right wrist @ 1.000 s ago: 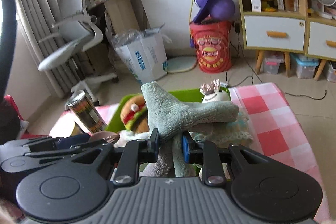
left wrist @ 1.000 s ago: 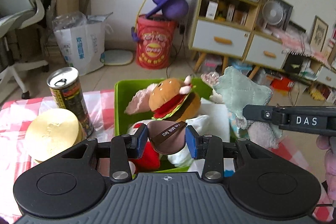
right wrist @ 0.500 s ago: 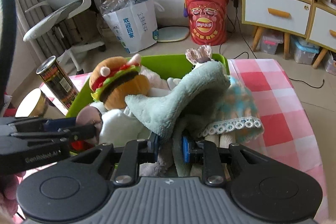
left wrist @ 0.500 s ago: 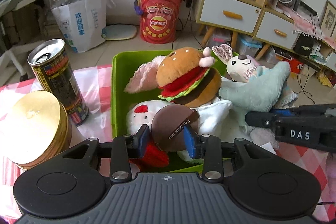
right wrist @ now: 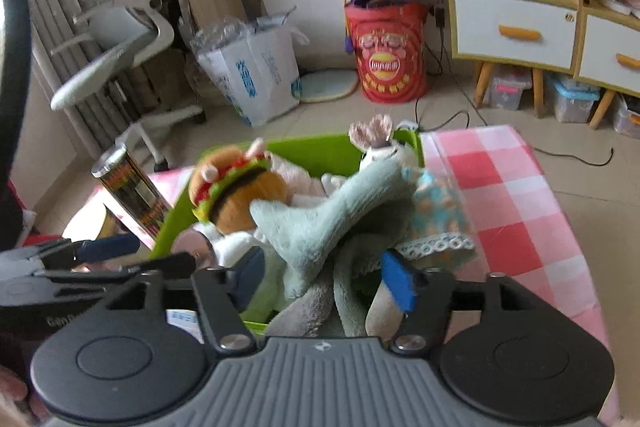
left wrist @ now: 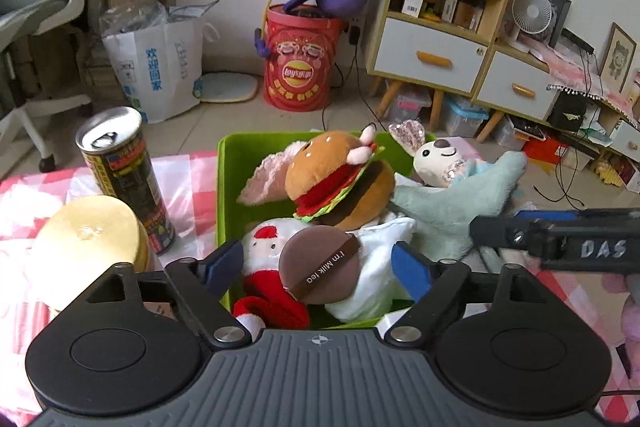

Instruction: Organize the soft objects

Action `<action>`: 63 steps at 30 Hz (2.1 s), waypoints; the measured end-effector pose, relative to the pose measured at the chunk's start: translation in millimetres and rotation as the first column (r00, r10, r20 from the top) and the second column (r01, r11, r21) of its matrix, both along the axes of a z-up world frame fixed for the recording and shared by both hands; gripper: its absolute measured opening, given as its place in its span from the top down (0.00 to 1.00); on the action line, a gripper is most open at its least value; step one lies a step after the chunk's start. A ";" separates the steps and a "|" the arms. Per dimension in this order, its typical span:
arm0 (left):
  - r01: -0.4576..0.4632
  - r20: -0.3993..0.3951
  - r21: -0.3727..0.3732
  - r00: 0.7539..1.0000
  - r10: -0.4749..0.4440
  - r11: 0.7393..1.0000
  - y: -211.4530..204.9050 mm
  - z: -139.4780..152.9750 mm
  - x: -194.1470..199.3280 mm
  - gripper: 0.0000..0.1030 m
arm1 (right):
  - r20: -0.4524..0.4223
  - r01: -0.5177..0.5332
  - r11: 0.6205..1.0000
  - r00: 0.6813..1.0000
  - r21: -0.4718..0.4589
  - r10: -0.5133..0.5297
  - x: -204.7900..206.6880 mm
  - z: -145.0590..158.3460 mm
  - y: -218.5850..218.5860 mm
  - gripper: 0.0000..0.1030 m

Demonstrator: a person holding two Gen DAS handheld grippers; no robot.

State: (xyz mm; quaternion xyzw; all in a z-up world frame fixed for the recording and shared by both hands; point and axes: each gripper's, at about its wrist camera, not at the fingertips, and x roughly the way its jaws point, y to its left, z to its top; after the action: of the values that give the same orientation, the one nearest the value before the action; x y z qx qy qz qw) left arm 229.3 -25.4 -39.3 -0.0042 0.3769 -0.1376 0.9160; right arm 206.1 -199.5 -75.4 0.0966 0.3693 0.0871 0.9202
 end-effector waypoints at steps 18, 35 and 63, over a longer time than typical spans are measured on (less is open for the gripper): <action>-0.104 -0.007 -0.020 0.995 0.104 0.994 35.8 21.4 -85.0 0.05 | 0.018 0.114 0.993 0.993 0.032 -0.115 -84.2 16.8 -37.8 0.31; -0.247 -0.125 0.081 0.959 0.256 0.965 35.3 12.4 -173.8 0.05 | -0.084 0.206 0.978 0.975 0.003 -0.205 -172.2 1.0 -23.7 0.30; -0.314 -0.134 0.150 0.933 0.334 0.938 28.0 13.6 -195.7 0.05 | -0.018 0.050 0.994 0.998 -0.092 -0.052 -198.3 6.4 35.4 0.25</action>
State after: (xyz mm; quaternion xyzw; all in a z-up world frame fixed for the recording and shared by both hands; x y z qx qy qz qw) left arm 33.6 2.6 -25.7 -0.0195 0.4502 0.0404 0.8918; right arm 7.8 -164.0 -69.1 0.0645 0.3795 0.0454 0.9218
